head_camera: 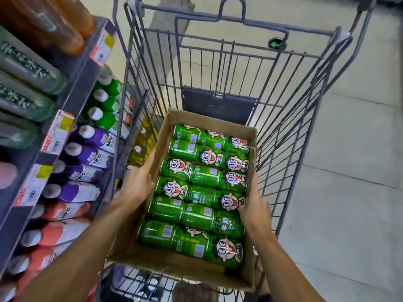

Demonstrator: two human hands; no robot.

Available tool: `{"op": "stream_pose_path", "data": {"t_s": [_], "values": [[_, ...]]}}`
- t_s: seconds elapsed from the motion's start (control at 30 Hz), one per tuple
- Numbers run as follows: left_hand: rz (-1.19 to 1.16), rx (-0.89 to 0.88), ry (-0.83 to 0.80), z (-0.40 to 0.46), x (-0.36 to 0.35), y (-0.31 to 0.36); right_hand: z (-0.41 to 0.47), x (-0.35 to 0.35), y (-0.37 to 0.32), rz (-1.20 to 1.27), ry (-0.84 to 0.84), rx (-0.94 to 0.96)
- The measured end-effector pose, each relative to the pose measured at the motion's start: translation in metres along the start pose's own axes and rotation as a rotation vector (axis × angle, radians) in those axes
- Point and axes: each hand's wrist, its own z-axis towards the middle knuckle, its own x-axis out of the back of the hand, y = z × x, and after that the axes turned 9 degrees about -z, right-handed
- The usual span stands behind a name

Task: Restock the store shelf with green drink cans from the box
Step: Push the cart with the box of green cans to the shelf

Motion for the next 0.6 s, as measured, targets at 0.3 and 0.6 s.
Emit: {"op": "stream_pose_path", "data": {"t_s": [0.3, 0.6], "values": [[-0.027, 0.023, -0.067, 0.022, -0.048, -0.024, 0.016, -0.045, 0.008, 0.024, -0.102, -0.071], [0.065, 0.025, -0.086, 0.029, -0.08, -0.037, 0.023, -0.064, 0.011, -0.049, -0.153, -0.146]]}}
